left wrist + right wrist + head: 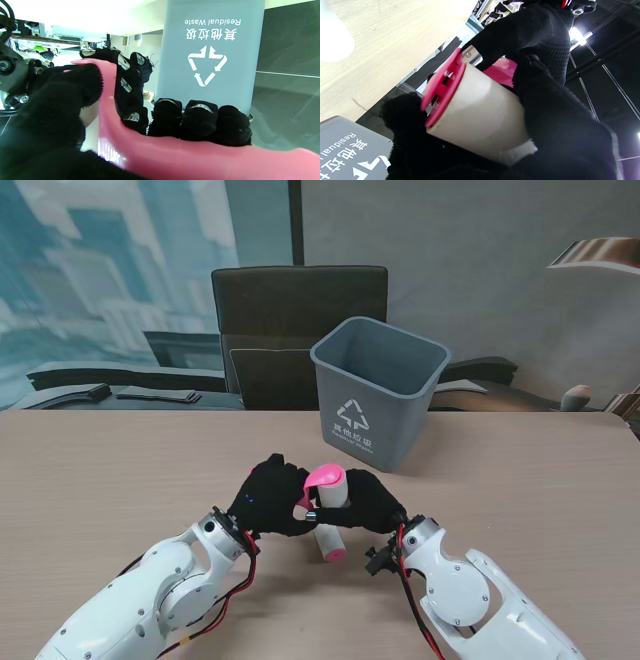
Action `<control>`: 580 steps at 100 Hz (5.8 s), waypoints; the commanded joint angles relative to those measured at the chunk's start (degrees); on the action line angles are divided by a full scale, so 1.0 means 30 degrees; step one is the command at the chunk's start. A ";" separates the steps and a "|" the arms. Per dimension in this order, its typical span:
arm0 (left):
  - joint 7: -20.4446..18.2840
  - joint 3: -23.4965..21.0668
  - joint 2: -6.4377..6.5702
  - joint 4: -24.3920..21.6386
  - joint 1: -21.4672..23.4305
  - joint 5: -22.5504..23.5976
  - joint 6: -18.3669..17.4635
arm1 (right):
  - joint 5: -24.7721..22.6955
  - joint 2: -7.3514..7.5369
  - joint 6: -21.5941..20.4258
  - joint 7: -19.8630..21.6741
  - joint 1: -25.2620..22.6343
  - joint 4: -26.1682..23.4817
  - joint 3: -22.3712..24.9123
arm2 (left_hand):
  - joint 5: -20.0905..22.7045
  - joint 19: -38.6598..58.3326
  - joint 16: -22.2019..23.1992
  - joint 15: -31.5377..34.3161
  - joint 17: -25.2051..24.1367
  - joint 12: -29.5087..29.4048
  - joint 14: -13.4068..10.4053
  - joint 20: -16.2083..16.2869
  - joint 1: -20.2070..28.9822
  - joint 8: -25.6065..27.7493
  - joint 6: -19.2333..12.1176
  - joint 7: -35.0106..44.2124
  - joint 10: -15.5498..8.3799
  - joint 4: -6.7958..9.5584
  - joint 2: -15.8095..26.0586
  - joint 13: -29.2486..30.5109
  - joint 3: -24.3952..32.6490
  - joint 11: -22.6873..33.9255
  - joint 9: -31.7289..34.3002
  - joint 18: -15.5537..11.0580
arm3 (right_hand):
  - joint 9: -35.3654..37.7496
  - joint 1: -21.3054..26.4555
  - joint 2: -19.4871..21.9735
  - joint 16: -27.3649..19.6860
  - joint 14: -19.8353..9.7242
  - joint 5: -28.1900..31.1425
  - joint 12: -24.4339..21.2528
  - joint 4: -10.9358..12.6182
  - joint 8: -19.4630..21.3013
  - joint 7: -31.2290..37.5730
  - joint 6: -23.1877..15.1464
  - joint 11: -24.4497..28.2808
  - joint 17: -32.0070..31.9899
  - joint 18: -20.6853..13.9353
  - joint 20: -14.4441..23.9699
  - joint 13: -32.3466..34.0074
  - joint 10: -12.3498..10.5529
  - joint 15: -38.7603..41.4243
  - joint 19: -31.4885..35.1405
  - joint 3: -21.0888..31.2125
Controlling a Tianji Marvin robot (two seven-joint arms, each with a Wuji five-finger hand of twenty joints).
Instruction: Replace a lint-roller refill
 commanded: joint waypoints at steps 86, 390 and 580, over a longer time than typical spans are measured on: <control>-0.0323 0.0908 0.0424 0.1910 -0.1325 0.1047 -0.1473 | 0.3740 0.0158 -0.0067 0.2936 -0.0264 -0.1120 -0.0236 | -0.0048 0.0540 0.0547 0.0253 -0.0557 0.1172 0.1685 0.0996 0.4565 0.2266 -0.2134 0.0449 0.0280 0.1670 -0.0699 0.0029 0.6164 0.0161 0.0474 -0.0697 | 0.6614 0.0657 0.6171 0.2522 -0.9207 0.3284 0.6469 0.0600 0.2532 -0.0319 -0.2063 1.2700 0.7334 0.0994 0.3550 0.5206 -0.4384 1.0184 0.7083 0.2864; -0.1269 -0.2436 0.0071 -0.0684 0.1954 -0.0218 -0.0837 | -0.7294 0.0488 0.0869 0.1189 1.1680 0.7869 0.1288 | -0.0900 0.1521 -0.0337 0.0198 0.0549 -0.0520 0.0010 -0.0721 0.3191 0.0347 -0.2218 -0.0127 -0.0813 -0.3045 0.2054 0.1096 0.3282 -0.0114 0.0527 -0.1345 | -0.2584 0.1778 0.8567 -0.2548 -0.8581 -0.0826 -0.0820 0.0666 0.0753 -0.1824 -0.9738 0.3345 0.1594 0.2051 -0.0663 -0.3307 -0.4081 -0.5254 -0.1547 -0.5075; -0.4867 -0.3756 -0.0065 -0.2476 0.3338 -0.2855 -0.1282 | -1.0449 -0.0386 -0.7352 -0.5737 0.3450 0.1560 0.1738 | -0.0546 0.2533 -0.0687 0.0787 0.1985 -0.0799 0.0204 -0.0914 0.2890 -0.1796 -0.1902 -0.0255 -0.0684 -0.6555 0.1870 0.2622 0.2539 -0.0176 0.1799 -0.0865 | -0.8305 -0.1392 -0.4503 -0.5792 -0.9836 -0.4995 -0.1684 0.1870 0.2924 -0.6744 -0.8308 0.2958 0.3377 -0.0580 -0.2052 -0.3945 -0.4688 -1.0955 -0.1857 0.6508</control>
